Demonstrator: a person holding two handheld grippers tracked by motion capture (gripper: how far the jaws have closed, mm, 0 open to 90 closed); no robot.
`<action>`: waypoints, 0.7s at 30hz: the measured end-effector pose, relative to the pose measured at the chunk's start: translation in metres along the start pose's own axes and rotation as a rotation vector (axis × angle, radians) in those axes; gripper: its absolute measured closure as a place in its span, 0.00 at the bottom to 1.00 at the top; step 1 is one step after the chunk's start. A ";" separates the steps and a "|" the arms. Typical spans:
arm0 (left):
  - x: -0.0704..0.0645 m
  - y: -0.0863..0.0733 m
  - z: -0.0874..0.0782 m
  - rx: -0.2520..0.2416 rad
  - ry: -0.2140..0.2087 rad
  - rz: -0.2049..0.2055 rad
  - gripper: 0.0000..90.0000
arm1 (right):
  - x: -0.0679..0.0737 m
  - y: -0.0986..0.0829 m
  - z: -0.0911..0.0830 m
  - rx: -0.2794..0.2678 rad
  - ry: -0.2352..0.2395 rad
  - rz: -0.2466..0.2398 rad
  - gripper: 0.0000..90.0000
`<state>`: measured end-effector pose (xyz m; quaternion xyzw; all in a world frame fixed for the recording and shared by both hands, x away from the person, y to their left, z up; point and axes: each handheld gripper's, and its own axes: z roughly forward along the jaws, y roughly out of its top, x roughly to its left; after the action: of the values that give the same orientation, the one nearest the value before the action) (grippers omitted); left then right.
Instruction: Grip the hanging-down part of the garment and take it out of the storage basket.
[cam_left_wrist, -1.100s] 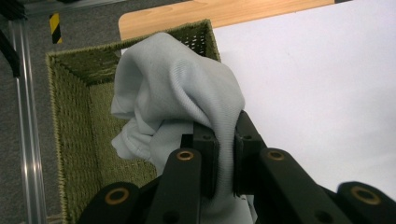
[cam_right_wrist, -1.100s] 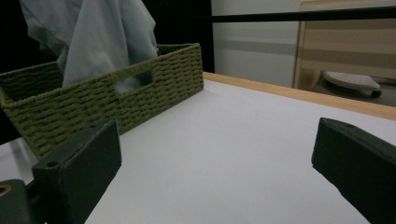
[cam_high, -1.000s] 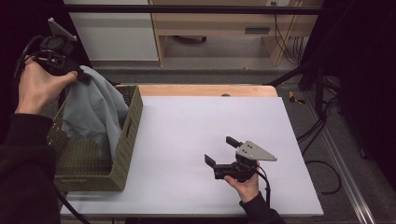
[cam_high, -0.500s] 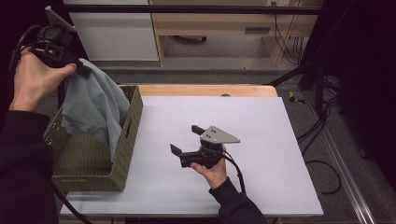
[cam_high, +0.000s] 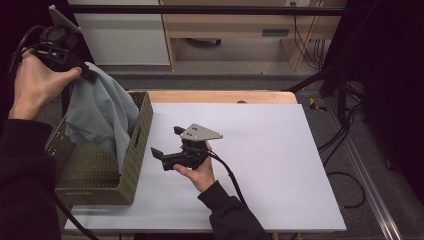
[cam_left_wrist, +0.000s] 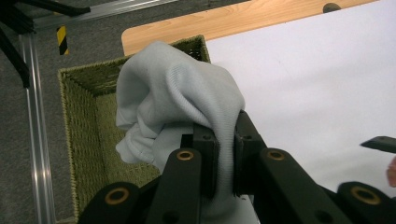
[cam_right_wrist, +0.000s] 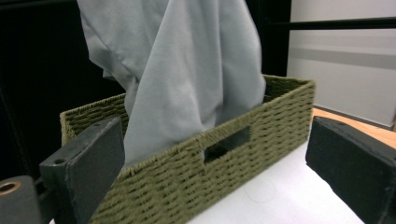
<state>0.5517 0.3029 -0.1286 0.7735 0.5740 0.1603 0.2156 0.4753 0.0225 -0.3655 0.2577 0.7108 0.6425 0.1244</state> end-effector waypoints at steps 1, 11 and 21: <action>0.000 0.000 -0.001 -0.002 0.001 -0.001 0.91 | 0.001 0.000 0.005 0.006 0.002 -0.006 0.06; -0.003 0.002 -0.001 -0.003 -0.009 0.007 0.91 | 0.017 0.003 0.050 0.030 0.025 -0.024 0.07; 0.000 -0.001 -0.001 -0.004 -0.008 0.006 0.91 | 0.024 -0.005 0.091 0.080 0.039 -0.021 0.09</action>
<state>0.5498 0.3030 -0.1280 0.7754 0.5707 0.1587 0.2189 0.5008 0.1124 -0.3793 0.2424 0.7408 0.6172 0.1068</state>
